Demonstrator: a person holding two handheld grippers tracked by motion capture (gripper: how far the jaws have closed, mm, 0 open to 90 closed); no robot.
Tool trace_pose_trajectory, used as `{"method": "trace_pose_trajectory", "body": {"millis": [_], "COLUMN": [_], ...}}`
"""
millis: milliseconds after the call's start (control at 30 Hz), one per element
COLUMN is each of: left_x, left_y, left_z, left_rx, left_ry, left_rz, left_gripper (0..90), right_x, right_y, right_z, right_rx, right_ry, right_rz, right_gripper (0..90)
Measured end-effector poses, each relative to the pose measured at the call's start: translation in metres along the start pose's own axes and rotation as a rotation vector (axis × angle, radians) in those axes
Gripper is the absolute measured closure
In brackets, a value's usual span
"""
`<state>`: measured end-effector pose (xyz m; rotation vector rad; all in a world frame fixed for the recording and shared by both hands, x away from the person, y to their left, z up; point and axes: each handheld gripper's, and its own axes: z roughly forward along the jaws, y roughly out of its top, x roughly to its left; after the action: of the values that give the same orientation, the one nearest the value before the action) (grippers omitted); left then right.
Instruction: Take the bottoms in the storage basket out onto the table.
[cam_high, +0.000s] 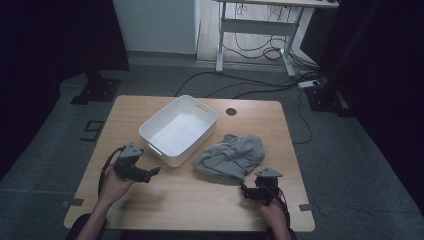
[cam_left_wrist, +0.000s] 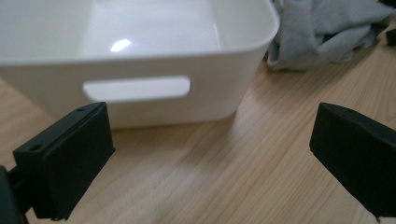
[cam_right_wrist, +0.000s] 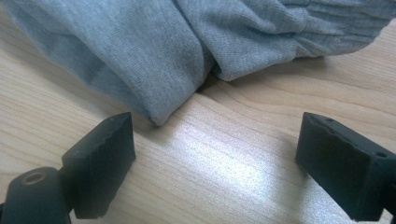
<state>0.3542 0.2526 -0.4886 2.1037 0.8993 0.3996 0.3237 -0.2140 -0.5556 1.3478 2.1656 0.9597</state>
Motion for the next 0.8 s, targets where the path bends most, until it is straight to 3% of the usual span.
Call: {"method": "trace_pose_trajectory", "body": {"millis": [300,500,633,800], "left_x": [-0.001,0.001,0.002,-0.001], "left_y": [-0.028,-0.042,-0.050,-0.050], "left_z": [0.017,0.027,0.033,0.034], "left_rx": [0.073,0.129,0.152,0.165], "left_ry": [0.039,0.042,0.004,0.020], "left_rz": [0.003,0.001,-0.024,-0.007], "left_gripper": [0.0,0.0,0.0,0.0], "right_x": [0.000,0.001,0.001,0.002], "right_y": [0.000,0.000,0.000,0.000], "right_z": [0.000,0.000,0.000,0.000], "right_rx": [0.000,-0.001,0.000,0.000], "right_ry": [-0.001,-0.002,-0.002,-0.002], "right_rz": [0.001,0.001,0.003,0.004], "right_gripper": [11.5,11.5,11.5,11.5]}}
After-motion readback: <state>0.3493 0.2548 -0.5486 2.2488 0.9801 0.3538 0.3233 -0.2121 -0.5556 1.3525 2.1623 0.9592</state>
